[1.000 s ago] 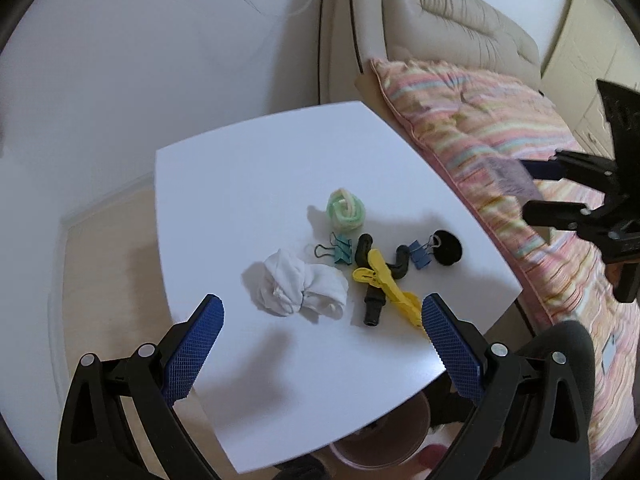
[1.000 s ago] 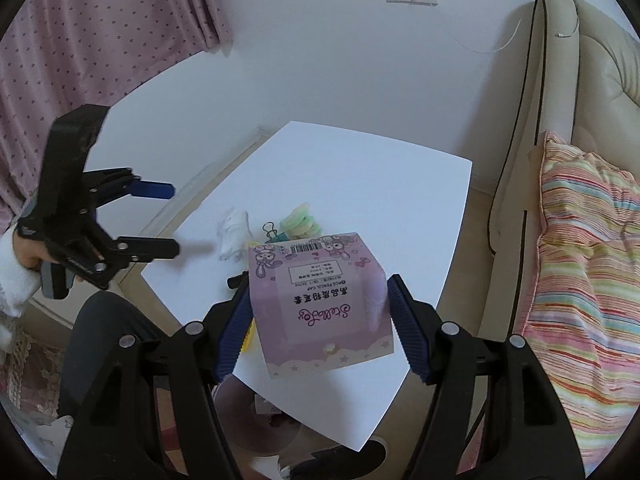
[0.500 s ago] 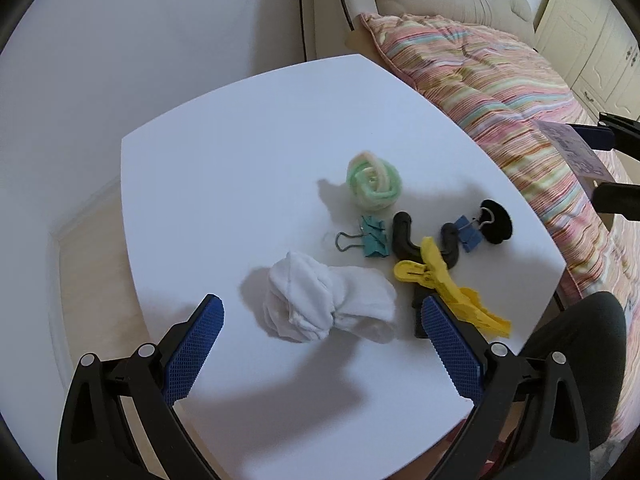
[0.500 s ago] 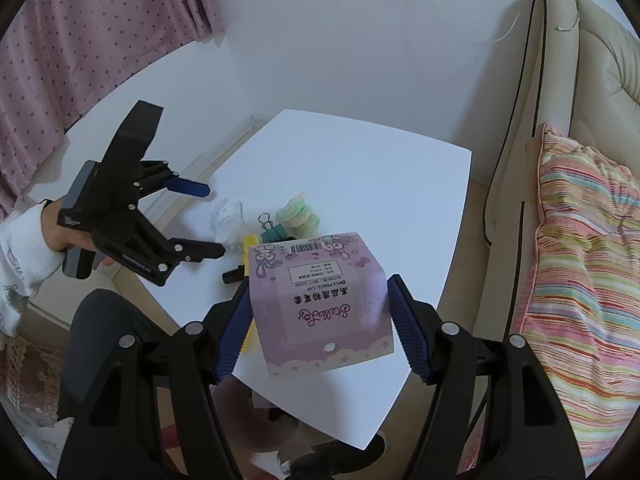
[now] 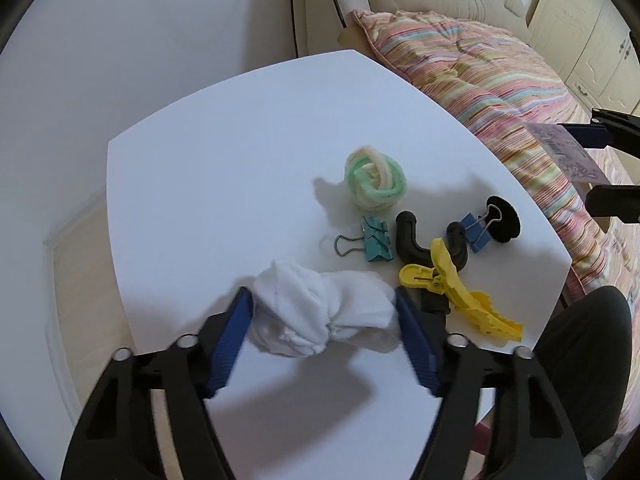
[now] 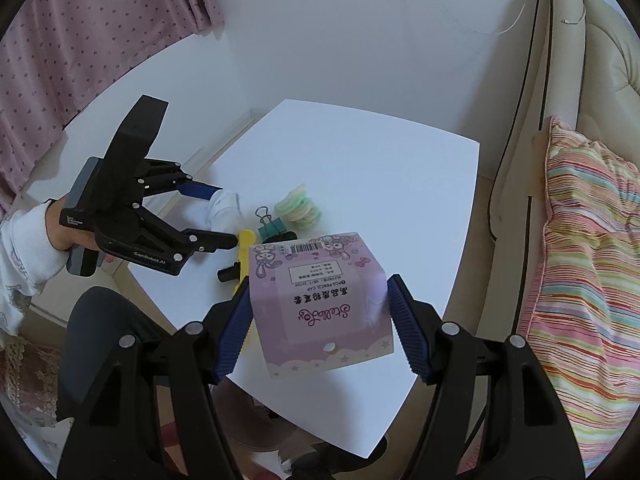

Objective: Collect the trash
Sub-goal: 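Grasp the white socks with the left gripper while the right gripper holds the pink packet, then carry the white socks over the bin with the left gripper while the right gripper drops the pink packet in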

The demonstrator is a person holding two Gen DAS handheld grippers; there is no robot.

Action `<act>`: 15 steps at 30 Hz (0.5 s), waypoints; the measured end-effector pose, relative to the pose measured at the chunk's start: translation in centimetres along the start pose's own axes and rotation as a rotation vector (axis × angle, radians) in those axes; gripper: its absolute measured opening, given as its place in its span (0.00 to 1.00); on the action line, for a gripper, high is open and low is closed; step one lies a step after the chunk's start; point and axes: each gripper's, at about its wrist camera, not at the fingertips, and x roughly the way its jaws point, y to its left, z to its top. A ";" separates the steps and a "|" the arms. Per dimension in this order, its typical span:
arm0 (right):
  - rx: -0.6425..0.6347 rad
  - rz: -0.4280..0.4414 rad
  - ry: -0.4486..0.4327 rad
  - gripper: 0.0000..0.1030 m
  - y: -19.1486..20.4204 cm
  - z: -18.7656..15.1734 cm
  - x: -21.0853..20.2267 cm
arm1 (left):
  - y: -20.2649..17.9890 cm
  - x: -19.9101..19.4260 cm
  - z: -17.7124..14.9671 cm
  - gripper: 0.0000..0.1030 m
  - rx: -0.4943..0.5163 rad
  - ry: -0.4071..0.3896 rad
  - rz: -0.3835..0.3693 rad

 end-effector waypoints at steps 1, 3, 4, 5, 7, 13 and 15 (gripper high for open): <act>0.000 0.001 0.001 0.64 0.0 0.0 0.1 | 0.0 0.0 0.0 0.58 0.000 -0.003 0.003; 0.000 0.002 0.001 0.64 0.1 0.0 0.2 | -0.1 0.0 0.0 0.52 -0.004 -0.007 0.003; 0.001 0.001 0.001 0.64 0.1 0.0 0.2 | -0.2 0.0 0.1 0.49 -0.005 -0.009 0.004; -0.001 0.002 0.001 0.64 0.0 0.0 0.2 | -0.1 -0.1 0.0 0.48 -0.010 -0.010 0.004; -0.002 0.000 0.000 0.64 0.0 -0.1 0.3 | -0.1 -0.1 -0.1 0.46 -0.019 -0.012 0.011; -0.003 -0.017 -0.018 0.64 0.4 -0.4 0.0 | 0.1 -1.8 -1.0 0.44 -0.045 -0.033 0.021; -0.002 -0.021 -0.031 0.64 0.7 -0.6 -0.5 | -0.3 -2.9 -1.6 0.44 -0.045 -0.049 0.024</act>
